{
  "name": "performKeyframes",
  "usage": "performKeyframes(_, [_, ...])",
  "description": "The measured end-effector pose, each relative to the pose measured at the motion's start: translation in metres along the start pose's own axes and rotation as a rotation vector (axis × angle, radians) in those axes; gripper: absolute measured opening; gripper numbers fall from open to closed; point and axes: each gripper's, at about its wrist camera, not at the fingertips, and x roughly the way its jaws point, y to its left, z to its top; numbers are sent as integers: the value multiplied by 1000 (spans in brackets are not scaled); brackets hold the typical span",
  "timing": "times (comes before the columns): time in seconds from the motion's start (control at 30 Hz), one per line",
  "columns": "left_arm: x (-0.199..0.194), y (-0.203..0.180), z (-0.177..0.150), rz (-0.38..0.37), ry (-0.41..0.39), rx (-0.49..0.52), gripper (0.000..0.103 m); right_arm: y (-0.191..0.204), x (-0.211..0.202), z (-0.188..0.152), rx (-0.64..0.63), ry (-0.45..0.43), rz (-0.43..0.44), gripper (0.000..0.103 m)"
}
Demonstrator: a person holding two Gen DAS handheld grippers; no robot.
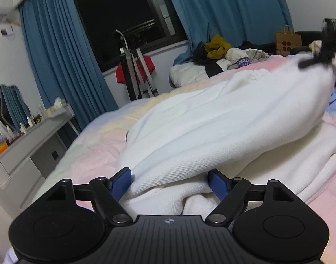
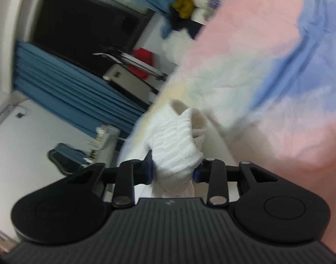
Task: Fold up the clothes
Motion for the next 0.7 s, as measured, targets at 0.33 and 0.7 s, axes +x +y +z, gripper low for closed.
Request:
performKeyframes(0.33, [-4, 14, 5, -68, -75, -49, 44, 17, -14, 7, -59, -48, 146, 31])
performKeyframes(0.7, [-52, 3, 0, -251, -101, -2, 16, -16, -13, 5, -38, -35, -78, 31])
